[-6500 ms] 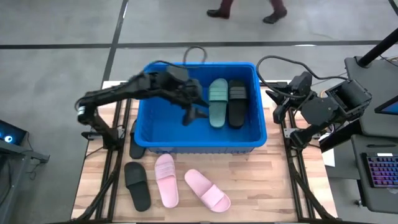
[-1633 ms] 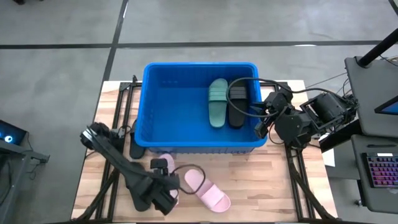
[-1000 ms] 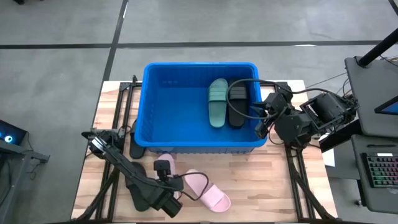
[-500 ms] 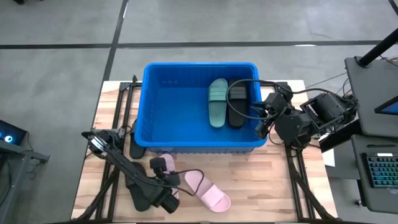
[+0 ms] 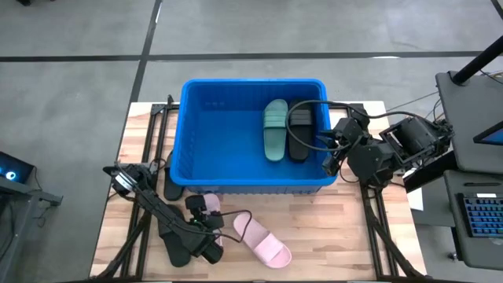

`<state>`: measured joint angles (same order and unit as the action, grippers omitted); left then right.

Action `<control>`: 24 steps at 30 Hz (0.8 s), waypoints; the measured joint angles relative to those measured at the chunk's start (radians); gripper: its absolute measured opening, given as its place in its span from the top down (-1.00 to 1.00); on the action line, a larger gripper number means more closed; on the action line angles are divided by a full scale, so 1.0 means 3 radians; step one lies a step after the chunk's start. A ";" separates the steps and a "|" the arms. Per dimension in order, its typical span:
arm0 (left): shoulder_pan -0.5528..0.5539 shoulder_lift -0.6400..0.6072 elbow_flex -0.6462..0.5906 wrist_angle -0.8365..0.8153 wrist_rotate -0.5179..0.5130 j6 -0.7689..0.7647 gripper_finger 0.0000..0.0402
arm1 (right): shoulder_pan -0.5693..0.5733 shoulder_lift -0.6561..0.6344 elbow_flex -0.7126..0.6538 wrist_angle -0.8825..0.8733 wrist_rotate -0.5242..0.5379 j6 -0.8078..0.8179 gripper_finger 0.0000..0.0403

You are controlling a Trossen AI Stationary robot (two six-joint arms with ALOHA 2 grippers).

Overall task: Pick and place slides into bin
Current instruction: Put the pink slide into the blue bin

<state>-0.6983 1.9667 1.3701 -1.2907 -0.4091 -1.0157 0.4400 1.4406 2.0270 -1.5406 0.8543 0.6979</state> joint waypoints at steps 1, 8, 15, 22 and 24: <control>0.0000 0.0000 0.0000 0.0001 0.0000 0.0000 -0.02 | 0.0000 0.0000 0.0000 0.0000 -0.0003 0.0001 0.72; -0.0001 -0.0008 0.0013 0.0029 0.0001 0.0002 0.39 | 0.0000 0.0000 0.0000 0.0004 -0.0004 0.0000 0.71; 0.0003 -0.0166 0.0026 0.0173 0.0025 0.0027 0.95 | 0.0000 0.0000 0.0000 0.0005 -0.0003 -0.0002 0.72; 0.0001 -0.0475 0.0046 0.0228 0.0040 0.0098 0.99 | 0.0000 0.0000 0.0000 0.0004 0.0007 -0.0010 0.71; 0.0001 -0.0589 0.0066 0.0251 0.0040 0.0125 0.99 | 0.0000 0.0000 0.0000 0.0004 0.0008 -0.0010 0.72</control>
<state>-0.6979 1.7900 1.3898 -1.2155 -0.3971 -0.9783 0.4400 1.4406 2.0270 -1.5394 0.8566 0.6949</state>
